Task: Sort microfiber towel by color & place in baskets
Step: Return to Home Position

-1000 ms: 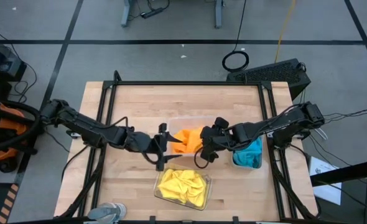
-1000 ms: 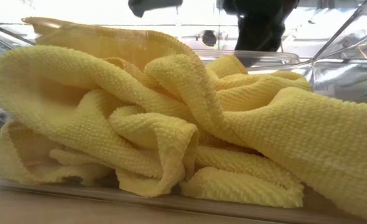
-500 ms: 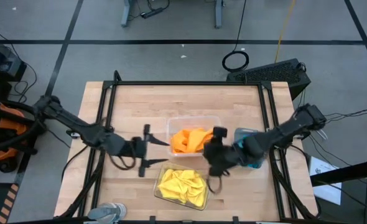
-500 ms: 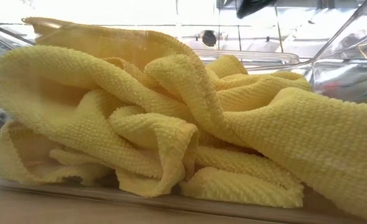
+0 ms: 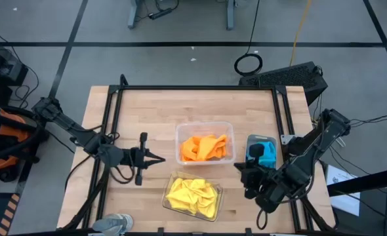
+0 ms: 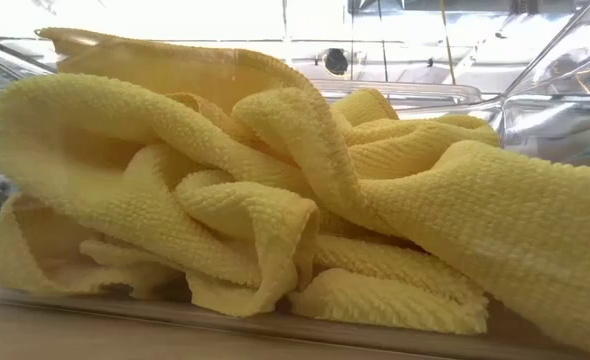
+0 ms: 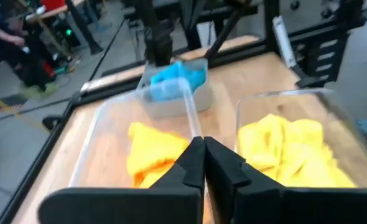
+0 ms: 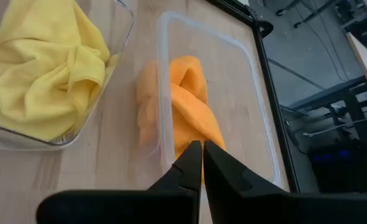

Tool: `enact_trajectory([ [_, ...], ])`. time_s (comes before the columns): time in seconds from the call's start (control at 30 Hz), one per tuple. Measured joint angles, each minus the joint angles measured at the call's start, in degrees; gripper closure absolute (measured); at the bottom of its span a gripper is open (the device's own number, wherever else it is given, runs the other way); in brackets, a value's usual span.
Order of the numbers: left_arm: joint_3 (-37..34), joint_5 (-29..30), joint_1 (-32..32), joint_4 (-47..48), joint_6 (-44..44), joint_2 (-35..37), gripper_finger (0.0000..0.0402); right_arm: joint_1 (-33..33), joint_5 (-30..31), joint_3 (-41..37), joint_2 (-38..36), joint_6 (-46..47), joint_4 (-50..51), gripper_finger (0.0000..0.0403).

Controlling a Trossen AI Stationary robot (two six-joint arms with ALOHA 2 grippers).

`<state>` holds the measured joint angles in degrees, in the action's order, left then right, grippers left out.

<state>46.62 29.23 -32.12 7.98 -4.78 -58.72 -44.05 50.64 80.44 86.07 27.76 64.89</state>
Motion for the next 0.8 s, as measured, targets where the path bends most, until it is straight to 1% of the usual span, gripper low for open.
enact_trajectory([
  [0.03, -1.0, 0.1, 0.3, -0.5, 0.3, 0.0, 0.0393, 0.1, -0.2, -0.7, -1.1, -0.3, 0.2, 0.0393],
  [0.2, -4.6, 0.3, 2.6, -3.3, 0.8, 1.5, 0.0387, 1.7, -2.3, -6.5, -9.1, -1.5, -0.2, 0.0401],
  [0.27, -6.4, 0.4, 3.7, -3.8, -0.2, 2.6, 0.0389, 2.2, -1.9, -10.8, -13.5, -1.8, -2.9, 0.04],
  [0.33, -8.4, -0.5, 5.0, -5.9, -1.9, 4.1, 0.0395, 2.4, -1.2, -16.4, -18.7, -3.7, -8.1, 0.0401],
  [0.43, -11.5, -8.4, 7.0, -8.7, -4.8, 8.3, 0.0398, 2.4, -2.5, -26.3, -26.5, -8.7, -20.9, 0.0402],
  [0.5, -13.6, -11.3, 8.4, -9.0, -4.8, 11.5, 0.0397, 2.4, -4.2, -33.5, -31.3, -13.3, -31.6, 0.0402],
  [0.6, -16.9, -11.7, 10.0, -8.8, -4.7, 16.1, 0.0397, 2.5, -5.4, -43.9, -36.8, -21.8, -48.2, 0.0402],
  [0.7, -19.3, -11.8, 11.9, -8.7, -5.1, 20.4, 0.0397, 3.9, -10.1, -52.6, -40.4, -30.6, -62.5, 0.0402],
  [0.8, -21.0, -11.9, 14.0, -8.1, -6.6, 23.8, 0.0397, 6.6, -14.5, -59.3, -43.0, -36.7, -73.7, 0.0402],
])
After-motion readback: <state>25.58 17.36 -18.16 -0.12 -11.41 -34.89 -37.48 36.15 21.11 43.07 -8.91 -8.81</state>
